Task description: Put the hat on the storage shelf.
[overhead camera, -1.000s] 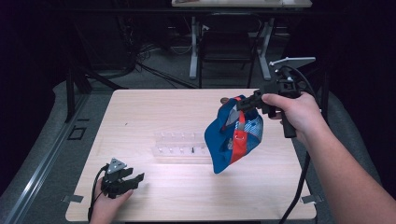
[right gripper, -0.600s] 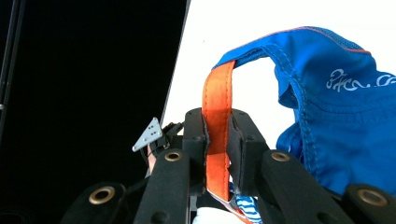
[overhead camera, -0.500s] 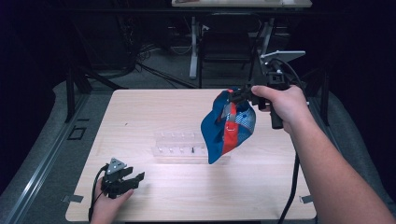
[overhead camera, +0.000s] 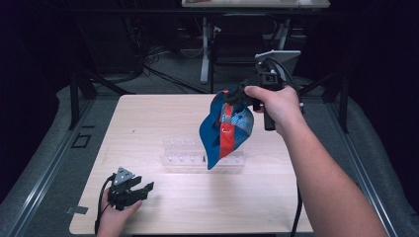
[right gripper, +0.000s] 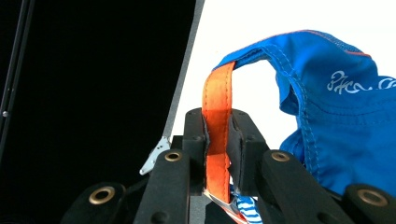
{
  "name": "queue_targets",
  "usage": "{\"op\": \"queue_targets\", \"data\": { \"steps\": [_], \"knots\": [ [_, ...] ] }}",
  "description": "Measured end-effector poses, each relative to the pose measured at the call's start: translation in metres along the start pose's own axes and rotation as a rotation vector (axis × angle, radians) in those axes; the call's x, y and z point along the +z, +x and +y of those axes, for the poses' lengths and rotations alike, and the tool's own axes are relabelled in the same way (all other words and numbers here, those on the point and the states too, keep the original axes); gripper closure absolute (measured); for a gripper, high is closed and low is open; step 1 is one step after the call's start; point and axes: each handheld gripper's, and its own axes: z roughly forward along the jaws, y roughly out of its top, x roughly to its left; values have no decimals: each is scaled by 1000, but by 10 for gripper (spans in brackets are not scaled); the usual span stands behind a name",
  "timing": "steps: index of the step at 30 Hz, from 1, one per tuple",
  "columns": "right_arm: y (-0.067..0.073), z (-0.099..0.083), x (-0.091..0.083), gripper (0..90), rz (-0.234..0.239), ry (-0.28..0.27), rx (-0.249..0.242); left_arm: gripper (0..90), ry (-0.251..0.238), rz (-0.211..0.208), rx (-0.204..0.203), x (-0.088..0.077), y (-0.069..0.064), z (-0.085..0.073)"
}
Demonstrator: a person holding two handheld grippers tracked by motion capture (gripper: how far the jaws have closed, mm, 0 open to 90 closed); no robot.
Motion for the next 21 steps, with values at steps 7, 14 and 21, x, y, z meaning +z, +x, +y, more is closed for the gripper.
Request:
{"op": "queue_targets", "data": {
  "steps": [7, 14, 21],
  "knots": [
    [6, 6, 17, 784, 13, -3, -1, 478, -10, -19, 15, -1, -4, 2],
    [6, 11, 25, 783, 26, -4, 9, 504, -81, -65, 51, -5, -26, 28],
    [3, 13, 28, 784, 35, -23, 5, 536, -125, -103, 209, 8, -73, 64]
  ]
}}
